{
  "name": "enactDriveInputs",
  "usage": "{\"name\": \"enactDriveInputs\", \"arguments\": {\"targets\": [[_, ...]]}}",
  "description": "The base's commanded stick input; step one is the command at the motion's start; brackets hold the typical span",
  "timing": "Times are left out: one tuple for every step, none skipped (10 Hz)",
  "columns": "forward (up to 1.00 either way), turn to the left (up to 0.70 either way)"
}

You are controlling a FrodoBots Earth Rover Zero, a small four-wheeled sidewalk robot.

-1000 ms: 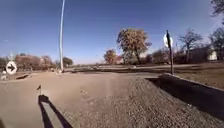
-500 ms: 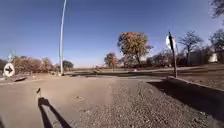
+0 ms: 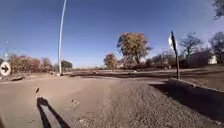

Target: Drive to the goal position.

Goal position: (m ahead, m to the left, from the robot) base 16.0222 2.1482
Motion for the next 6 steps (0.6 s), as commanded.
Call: {"name": "enactDriveInputs", "arguments": {"targets": [[0.5, 0.0], [0.5, 0.0], [0.5, 0.0], [0.5, 0.0], [0.5, 0.0], [0.5, 0.0]]}}
